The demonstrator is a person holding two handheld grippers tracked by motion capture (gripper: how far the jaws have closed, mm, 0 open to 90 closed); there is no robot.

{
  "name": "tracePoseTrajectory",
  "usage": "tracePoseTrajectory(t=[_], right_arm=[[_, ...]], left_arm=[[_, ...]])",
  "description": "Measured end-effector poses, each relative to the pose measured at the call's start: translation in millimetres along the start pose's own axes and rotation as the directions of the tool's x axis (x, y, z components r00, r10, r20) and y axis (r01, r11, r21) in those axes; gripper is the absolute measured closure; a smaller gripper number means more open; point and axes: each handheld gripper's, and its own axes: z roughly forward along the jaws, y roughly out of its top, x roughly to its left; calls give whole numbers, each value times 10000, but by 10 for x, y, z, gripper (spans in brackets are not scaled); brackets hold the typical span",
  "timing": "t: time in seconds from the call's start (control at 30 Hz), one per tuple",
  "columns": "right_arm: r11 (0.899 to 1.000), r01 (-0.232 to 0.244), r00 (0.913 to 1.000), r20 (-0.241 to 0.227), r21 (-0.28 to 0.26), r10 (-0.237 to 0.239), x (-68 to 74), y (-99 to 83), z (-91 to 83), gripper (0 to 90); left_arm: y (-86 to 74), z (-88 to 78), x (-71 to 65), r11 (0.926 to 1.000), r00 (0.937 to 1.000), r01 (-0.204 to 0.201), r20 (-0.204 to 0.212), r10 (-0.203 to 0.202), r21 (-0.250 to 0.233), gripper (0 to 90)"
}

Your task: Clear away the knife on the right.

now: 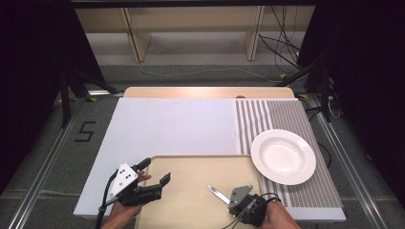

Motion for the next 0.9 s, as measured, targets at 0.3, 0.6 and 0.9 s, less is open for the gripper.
tracePoseTrajectory(t=[0.3,0.6,0.9], right_arm=[[9999,-129,9999,58,43,129,-38,-16,-9,900],[9988,-483,9984,294,96,480,-116,-60,-45,900],[9978,-601,9976,350,270,592,-130,-71,-50,900]], left_arm=[[5,-6,-4,10000,10000,-16,11,16,-12,155],[6,-8,-5,10000,10000,-26,13,26,-4,155],[8,-11,-4,10000,10000,-48,11,48,-8,155]])
